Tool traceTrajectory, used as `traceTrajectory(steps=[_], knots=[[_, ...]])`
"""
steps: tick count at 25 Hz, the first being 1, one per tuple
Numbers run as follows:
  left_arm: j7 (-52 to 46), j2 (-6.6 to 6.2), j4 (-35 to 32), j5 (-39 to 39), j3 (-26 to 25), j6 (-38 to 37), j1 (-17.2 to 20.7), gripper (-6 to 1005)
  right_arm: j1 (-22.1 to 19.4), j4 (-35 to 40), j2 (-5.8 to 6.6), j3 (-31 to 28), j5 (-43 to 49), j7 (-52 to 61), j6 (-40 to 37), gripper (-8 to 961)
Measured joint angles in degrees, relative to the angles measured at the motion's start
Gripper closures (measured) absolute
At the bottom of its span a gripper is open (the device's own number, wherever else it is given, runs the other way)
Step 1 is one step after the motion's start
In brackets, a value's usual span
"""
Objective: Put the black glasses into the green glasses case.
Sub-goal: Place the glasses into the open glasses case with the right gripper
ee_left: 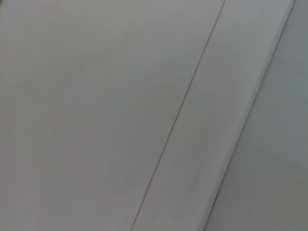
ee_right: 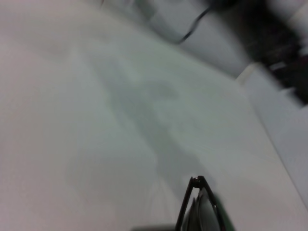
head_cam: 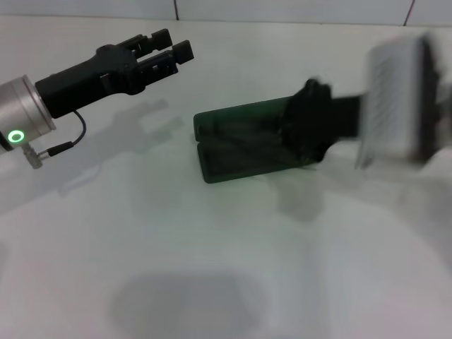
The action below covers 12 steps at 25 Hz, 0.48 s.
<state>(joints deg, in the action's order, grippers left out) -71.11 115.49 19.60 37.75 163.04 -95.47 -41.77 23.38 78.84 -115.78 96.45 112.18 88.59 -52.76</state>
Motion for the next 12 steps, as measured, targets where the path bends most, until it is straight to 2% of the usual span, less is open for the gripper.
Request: traceTrajectory(steps=[4,8,12], knots=[[1.4,-0.01,0.0,0.0,0.0,-0.3,0.2,304,1.6,-4.8,0.06,-17.2,-12.4,-2.0,-14.4,911],[1.7,0.05,-0.3,-1.4,0.0,-0.8,0.4,304,4.7,-13.2,0.22,-26.0,-18.7,-2.0,-17.6,911],[1.9,1.26,-1.3,-7.6,0.0,-2.6,-1.8,304,8.7,-22.6,0.36,-33.1,-22.4,-2.4,-19.8,911]])
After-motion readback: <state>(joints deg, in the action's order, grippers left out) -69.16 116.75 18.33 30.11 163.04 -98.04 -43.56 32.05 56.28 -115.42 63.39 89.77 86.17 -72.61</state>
